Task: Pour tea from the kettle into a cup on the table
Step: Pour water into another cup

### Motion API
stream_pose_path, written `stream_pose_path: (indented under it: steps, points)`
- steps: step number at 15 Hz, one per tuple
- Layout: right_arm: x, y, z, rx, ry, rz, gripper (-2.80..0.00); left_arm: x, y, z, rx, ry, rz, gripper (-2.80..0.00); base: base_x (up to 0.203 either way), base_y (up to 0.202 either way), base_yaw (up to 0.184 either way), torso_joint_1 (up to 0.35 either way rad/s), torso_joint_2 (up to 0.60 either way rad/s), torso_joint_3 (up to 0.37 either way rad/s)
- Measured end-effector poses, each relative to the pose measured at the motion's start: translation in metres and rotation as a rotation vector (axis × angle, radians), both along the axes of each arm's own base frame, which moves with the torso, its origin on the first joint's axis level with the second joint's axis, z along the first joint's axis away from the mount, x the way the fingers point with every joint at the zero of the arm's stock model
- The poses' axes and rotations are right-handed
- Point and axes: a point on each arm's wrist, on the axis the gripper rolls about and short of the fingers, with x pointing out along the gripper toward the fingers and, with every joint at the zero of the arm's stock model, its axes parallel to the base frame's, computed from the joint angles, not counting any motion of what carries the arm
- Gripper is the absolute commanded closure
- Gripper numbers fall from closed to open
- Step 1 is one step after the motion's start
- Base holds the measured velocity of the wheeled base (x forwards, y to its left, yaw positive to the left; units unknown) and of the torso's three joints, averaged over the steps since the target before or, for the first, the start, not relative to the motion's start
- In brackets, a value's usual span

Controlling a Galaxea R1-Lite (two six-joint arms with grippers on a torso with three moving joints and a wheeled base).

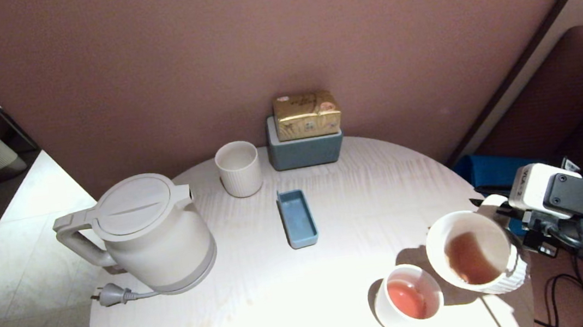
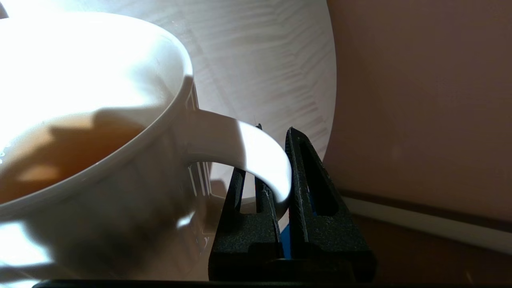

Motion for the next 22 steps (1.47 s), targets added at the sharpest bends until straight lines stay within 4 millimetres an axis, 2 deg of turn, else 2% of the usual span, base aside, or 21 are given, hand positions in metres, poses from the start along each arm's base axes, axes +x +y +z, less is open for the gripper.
stream_pose_path:
  steps: [6, 17, 22]
  points:
    - [0.01, 0.003, 0.008, -0.095, -0.053, 0.019, 0.0, 0.0, 0.0, 0.0, 0.0, 0.0, 0.0, 0.0, 0.0, 0.0, 0.0, 0.0, 0.0, 0.0]
    - [0.008, 0.03, 0.025, -0.2, -0.07, 0.05, 0.0, 0.0, 0.0, 0.0, 0.0, 0.0, 0.0, 0.0, 0.0, 0.0, 0.0, 0.0, 0.0, 0.0]
    - [0.008, 0.034, 0.029, -0.29, -0.082, 0.073, 0.0, 0.0, 0.0, 0.0, 0.0, 0.0, 0.0, 0.0, 0.0, 0.0, 0.0, 0.0, 0.0, 0.0]
